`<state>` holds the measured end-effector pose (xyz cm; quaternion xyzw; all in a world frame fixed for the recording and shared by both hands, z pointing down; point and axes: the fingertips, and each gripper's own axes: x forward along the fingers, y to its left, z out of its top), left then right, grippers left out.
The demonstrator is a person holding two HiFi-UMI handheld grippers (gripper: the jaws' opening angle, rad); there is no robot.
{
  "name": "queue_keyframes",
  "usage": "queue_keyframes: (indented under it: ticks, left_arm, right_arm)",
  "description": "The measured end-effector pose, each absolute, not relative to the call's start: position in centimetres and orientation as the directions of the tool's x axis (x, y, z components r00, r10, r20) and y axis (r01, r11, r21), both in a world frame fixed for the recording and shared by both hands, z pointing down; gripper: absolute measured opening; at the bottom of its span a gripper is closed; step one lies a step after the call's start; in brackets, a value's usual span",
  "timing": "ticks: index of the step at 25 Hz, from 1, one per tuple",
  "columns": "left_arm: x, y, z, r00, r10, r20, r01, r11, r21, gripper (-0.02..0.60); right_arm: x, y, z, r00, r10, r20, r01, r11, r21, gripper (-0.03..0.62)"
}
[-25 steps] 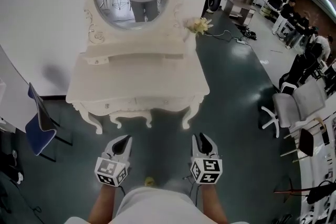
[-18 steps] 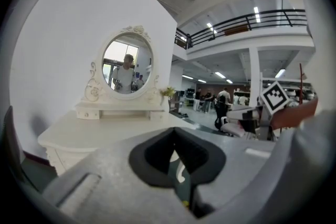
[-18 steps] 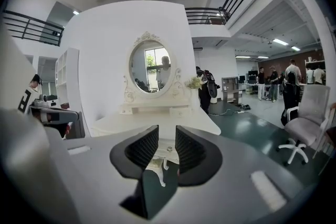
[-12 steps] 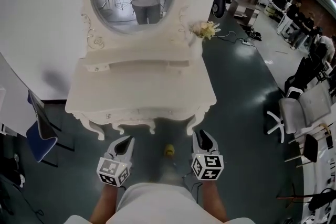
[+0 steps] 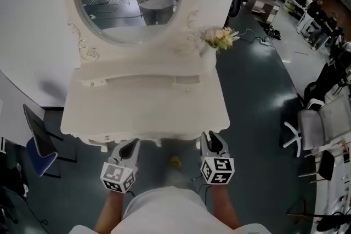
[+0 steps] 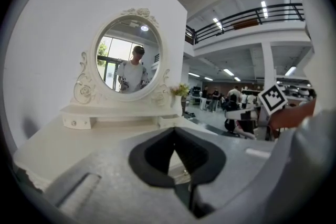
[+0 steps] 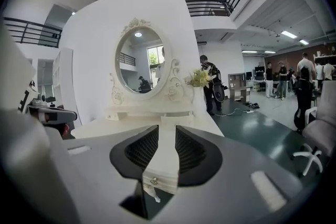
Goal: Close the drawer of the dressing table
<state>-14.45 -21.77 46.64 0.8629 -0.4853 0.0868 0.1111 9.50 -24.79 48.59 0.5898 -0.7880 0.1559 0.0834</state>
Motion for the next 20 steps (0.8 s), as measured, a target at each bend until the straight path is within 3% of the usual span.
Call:
queue_keyframes:
  ticks: [8,20]
  left_arm:
    - [-12.2,-33.6,46.3,0.483,-0.833,0.270,-0.875,-0.474,0.099,-0.002]
    - [-9.4,-41.3,48.1,0.452,-0.825,0.340,-0.889,-0.449,0.093,-0.002]
  right_arm:
    - [10.6,-37.8,49.1,-0.341,-0.875,0.343,-0.939,0.334,-0.081,0.086]
    - [11.2,-46.7,51.9,-0.430,-0.813,0.392,-0.902,0.398,-0.166,0.086]
